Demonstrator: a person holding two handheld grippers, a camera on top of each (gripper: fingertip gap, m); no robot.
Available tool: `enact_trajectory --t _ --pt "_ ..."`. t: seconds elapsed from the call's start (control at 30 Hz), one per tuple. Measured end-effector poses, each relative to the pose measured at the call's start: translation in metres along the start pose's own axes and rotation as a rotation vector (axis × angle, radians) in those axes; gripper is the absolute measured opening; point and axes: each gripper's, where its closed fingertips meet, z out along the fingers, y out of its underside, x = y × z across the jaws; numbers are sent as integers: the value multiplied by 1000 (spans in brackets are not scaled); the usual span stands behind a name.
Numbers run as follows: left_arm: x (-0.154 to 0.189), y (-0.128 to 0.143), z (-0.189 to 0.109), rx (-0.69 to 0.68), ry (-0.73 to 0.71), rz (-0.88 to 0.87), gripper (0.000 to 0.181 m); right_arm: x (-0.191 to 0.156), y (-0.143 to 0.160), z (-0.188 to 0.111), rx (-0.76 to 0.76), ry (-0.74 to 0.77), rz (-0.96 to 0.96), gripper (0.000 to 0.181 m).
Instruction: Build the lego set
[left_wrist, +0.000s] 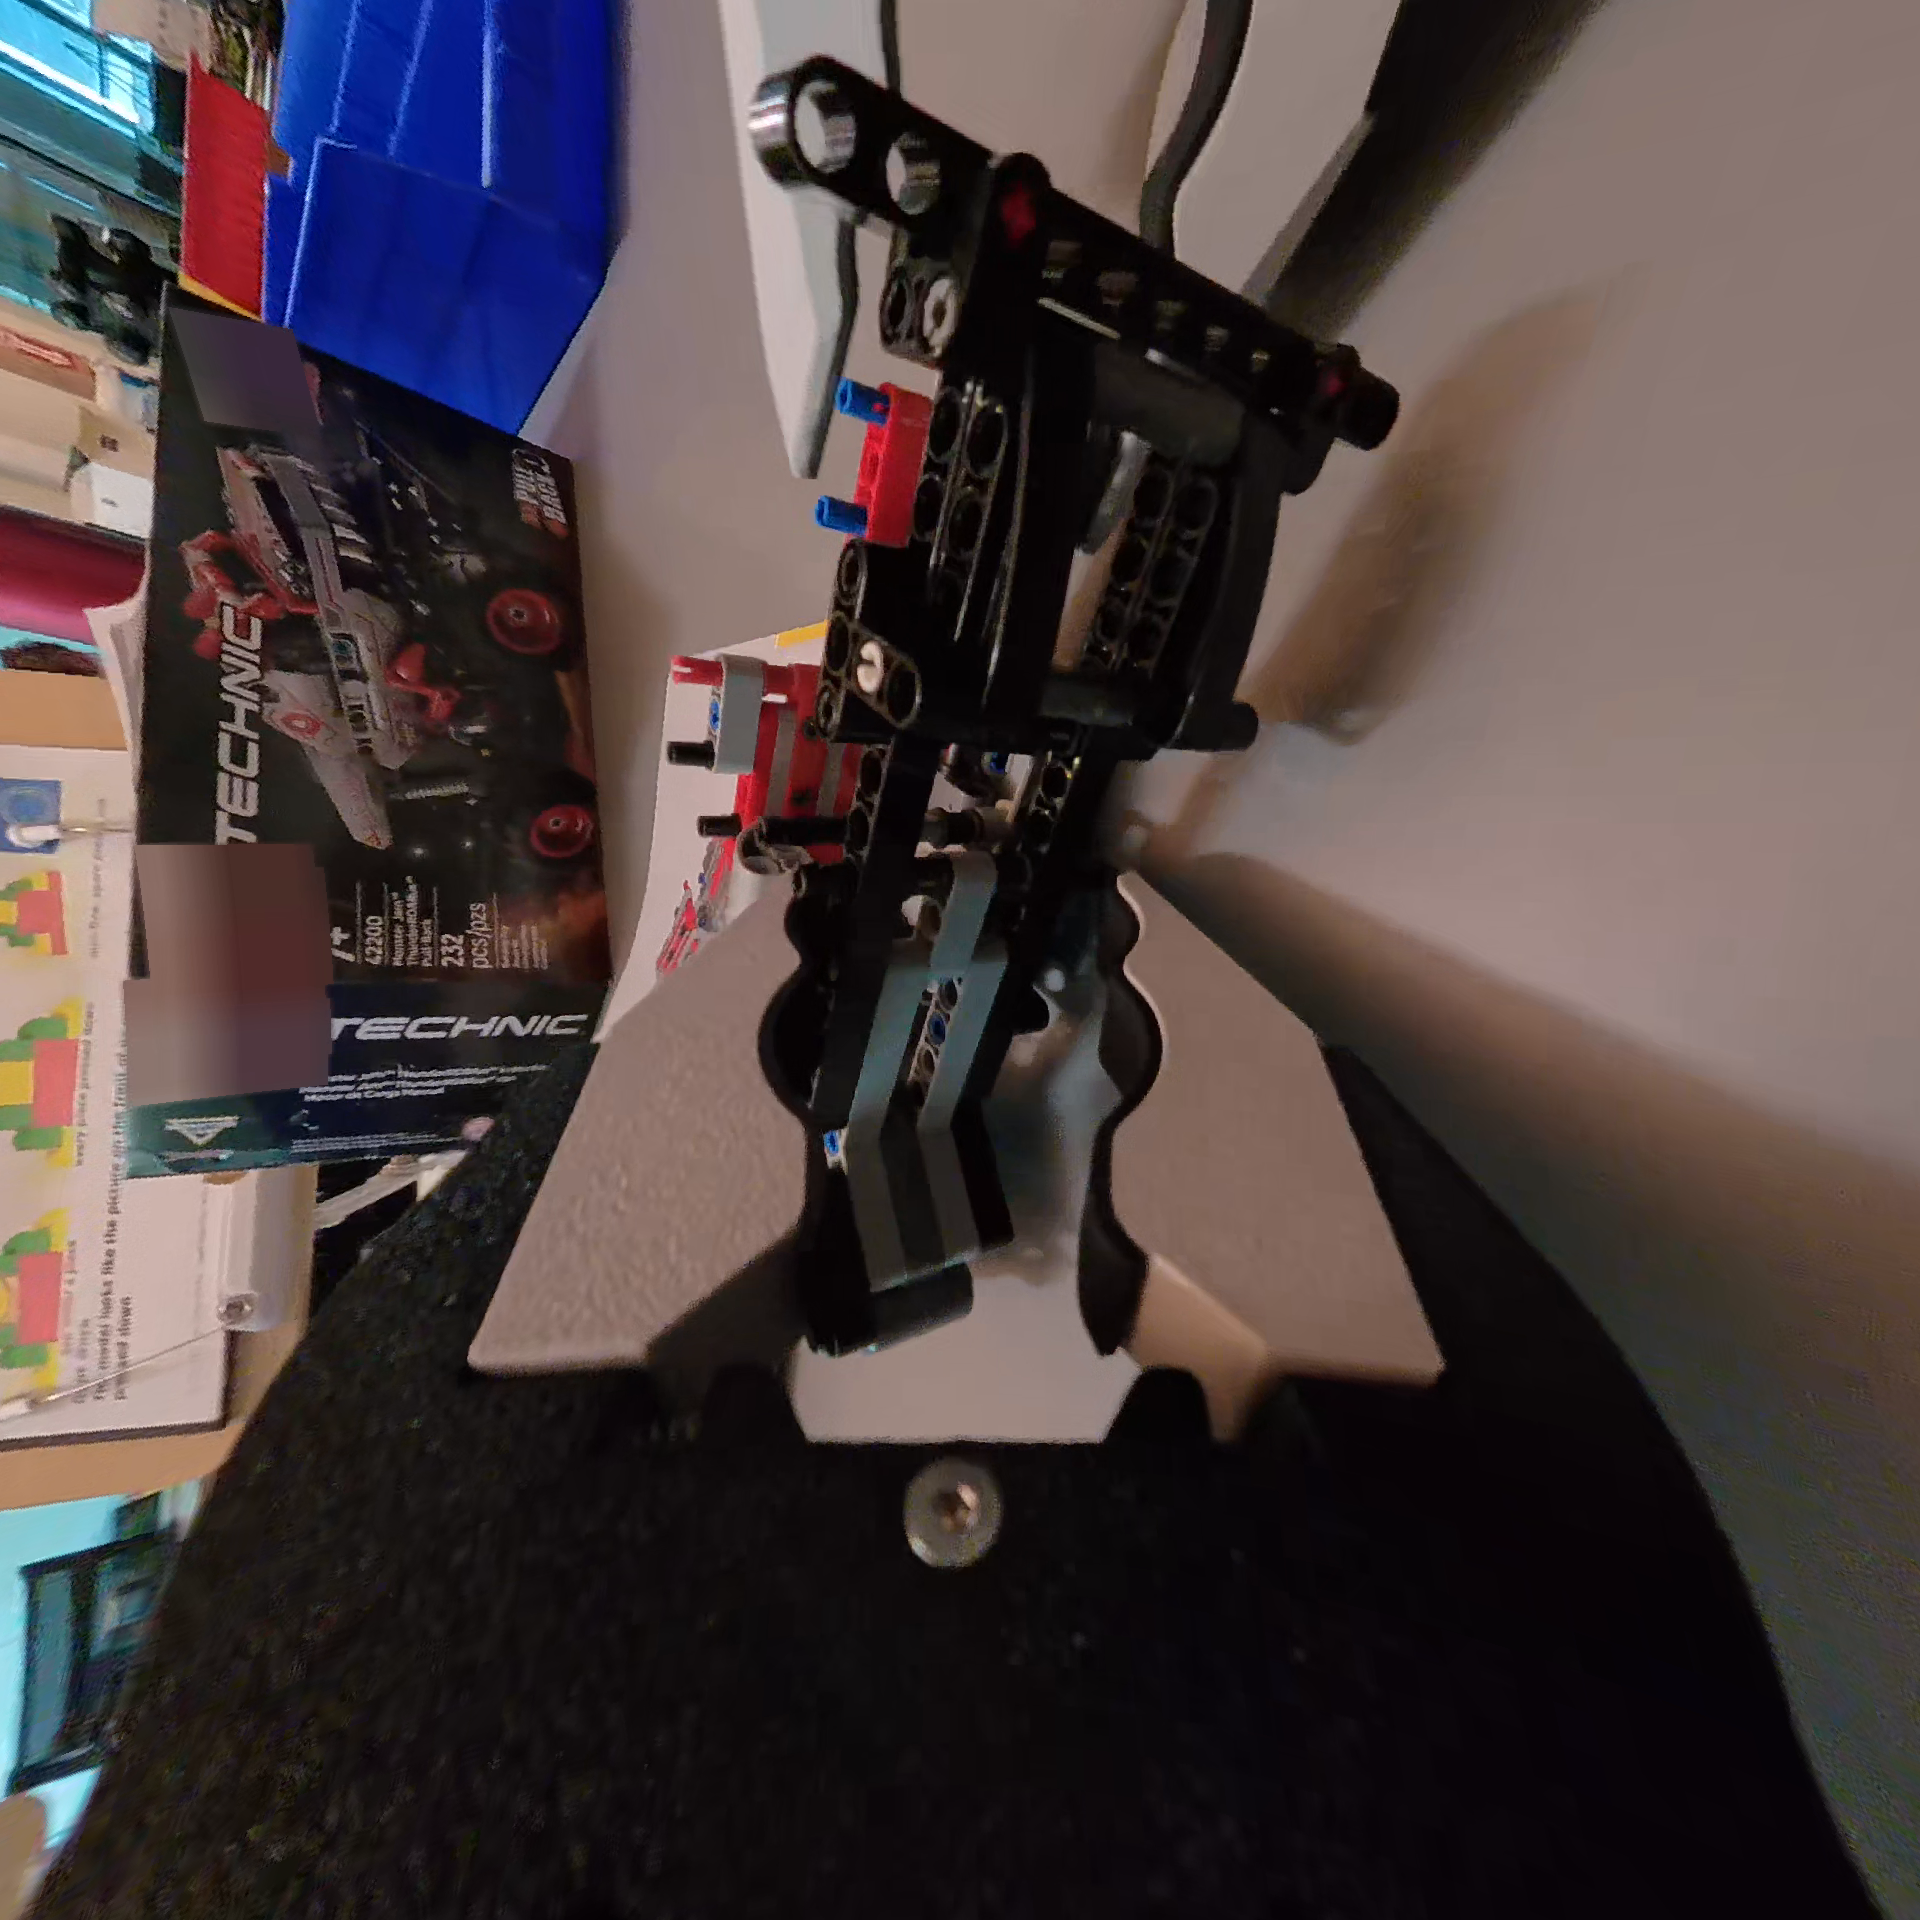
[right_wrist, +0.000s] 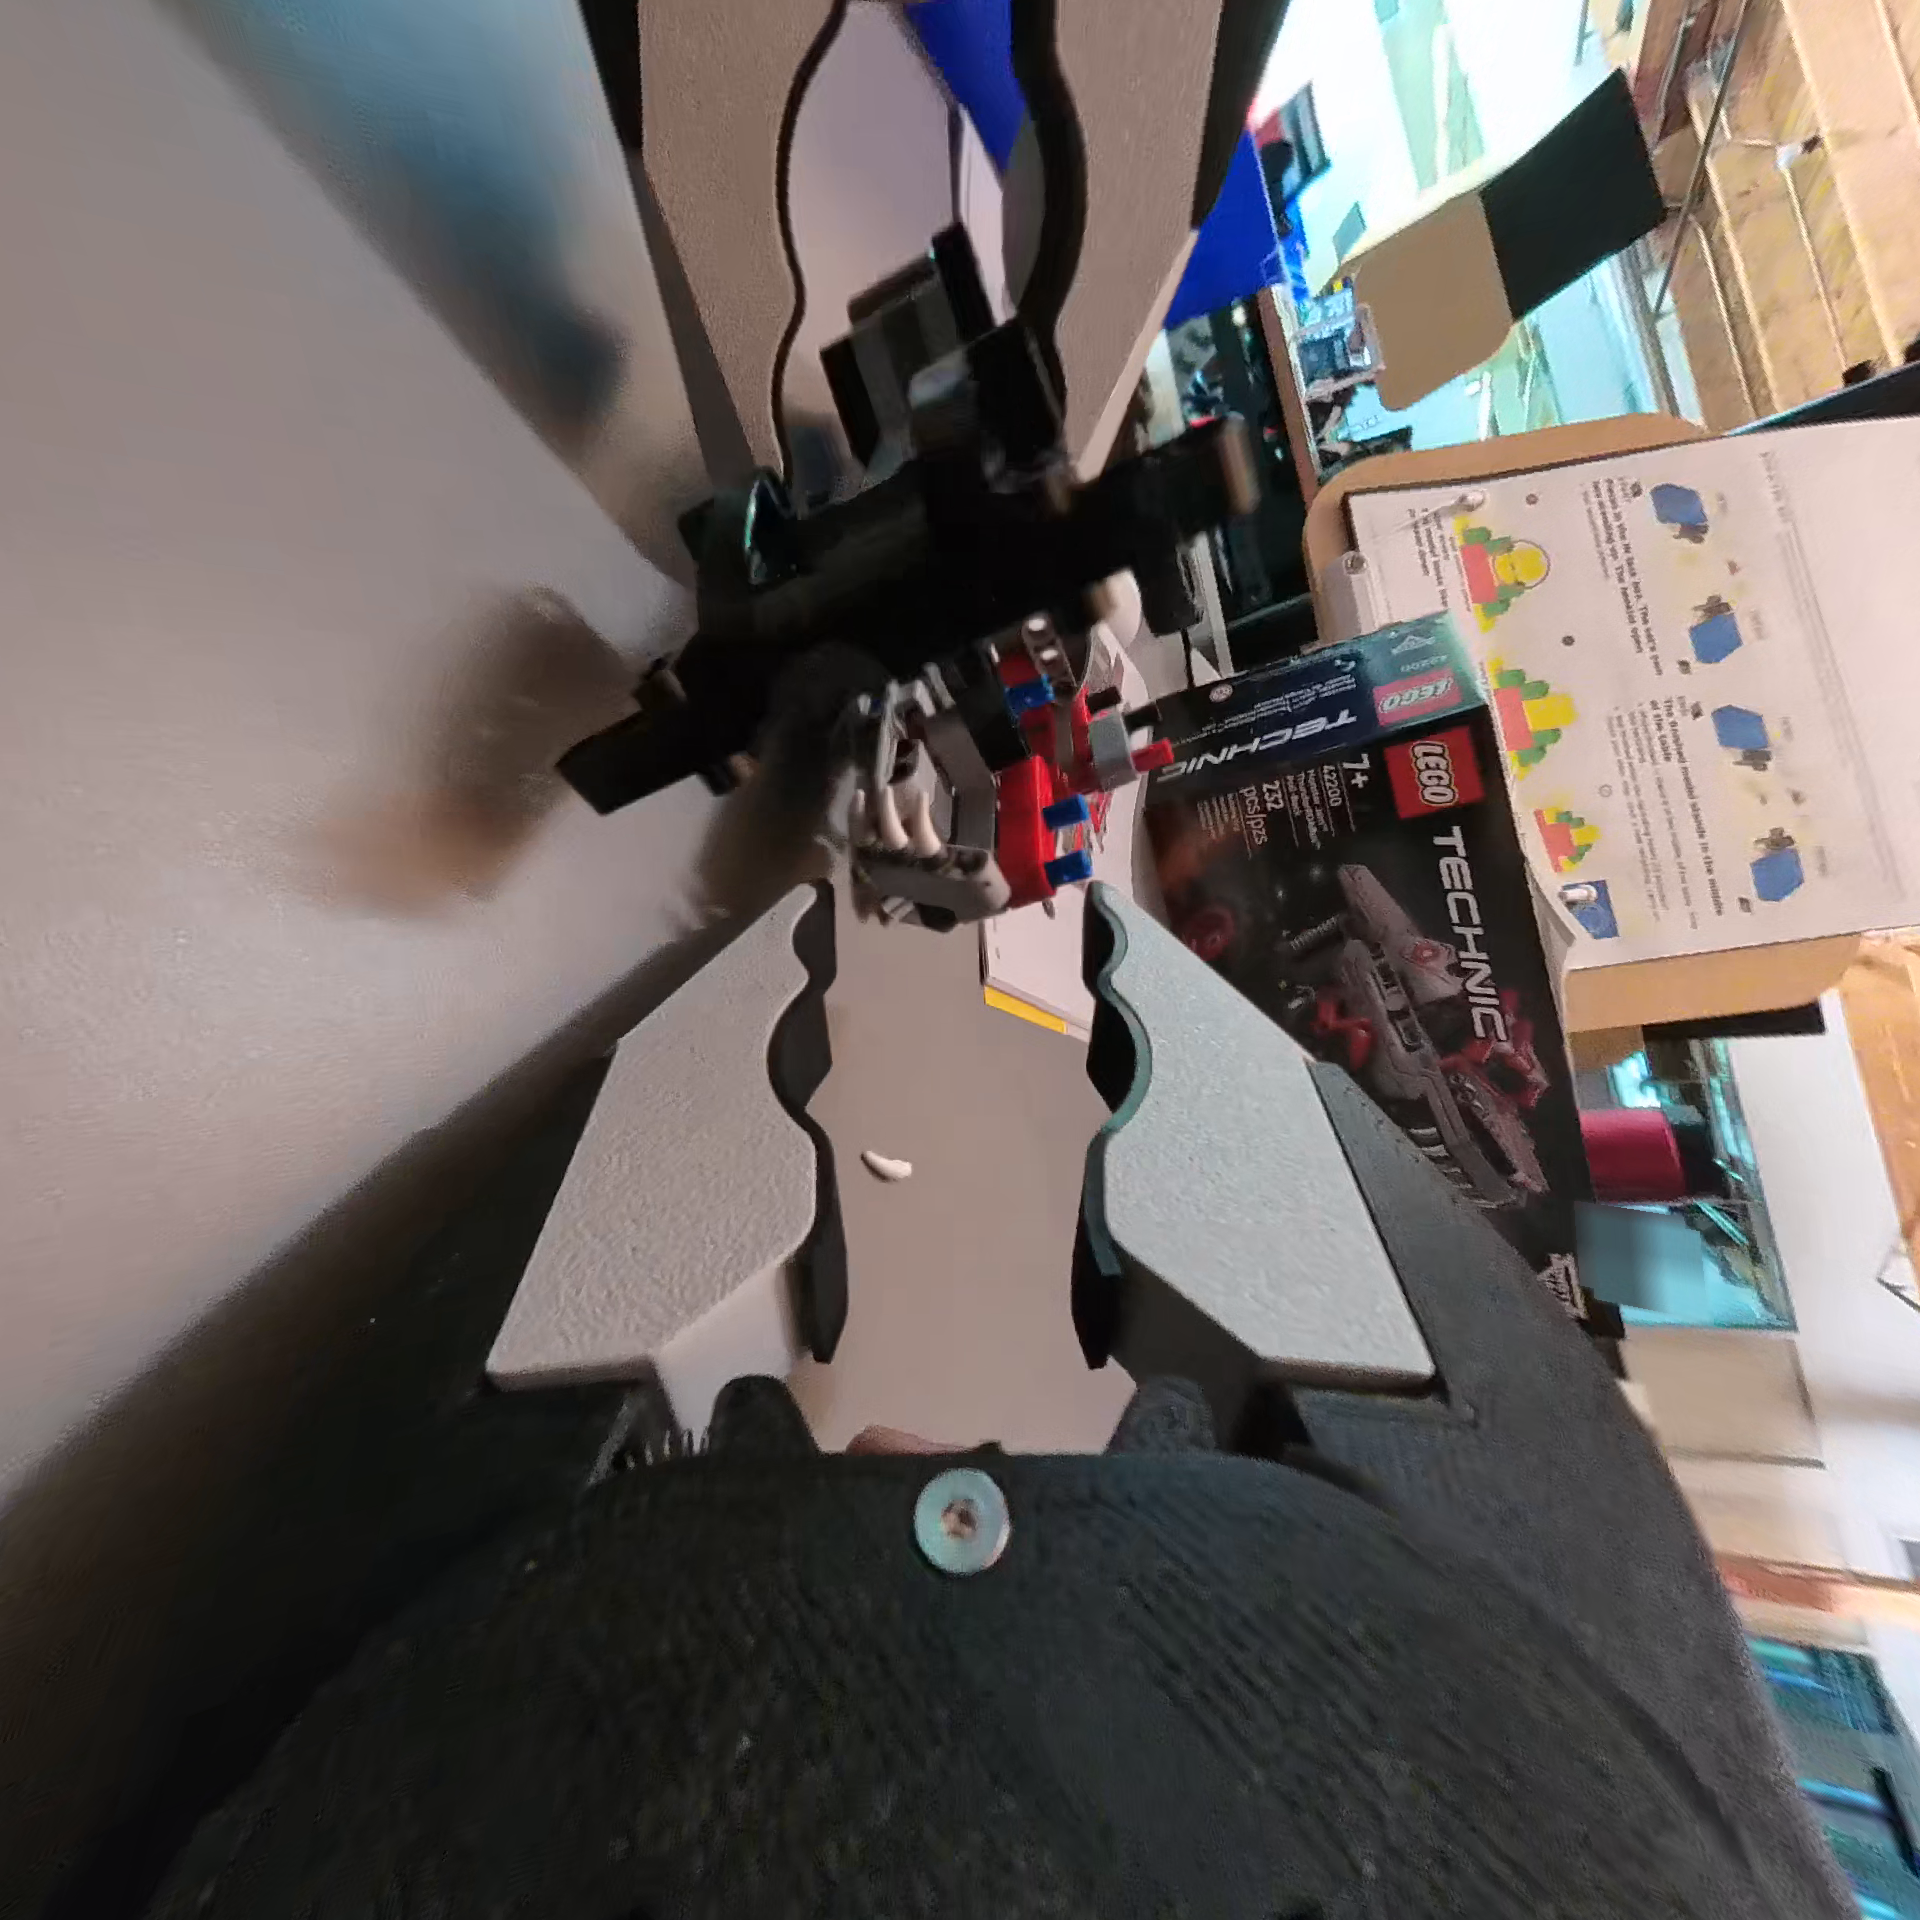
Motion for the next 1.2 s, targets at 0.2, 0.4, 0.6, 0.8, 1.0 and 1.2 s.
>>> enact_trajectory --t 0.2,0.4,0.6,0.8,1.0,1.2 --pt "0 -5 -5 79 34 -18 49 3 -3 7 -2 7 -4 38" --pt "0 -23 -33 279 168 -151 48 18 -50 -15 348 -107 328 47" --pt "3 -34 -51 395 301 -183 47 18 -76 -32 528 -270 370 42" --pt "2 -36 -60 483 357 -238 31 38 -87 -42 684 -213 495 37" --pt "2 -31 -60 528 354 -264 28 39 -95 -36 724 -244 512 36" --pt "6 -26 -74 583 496 -278 4 52 -96 -38 723 -274 464 36"
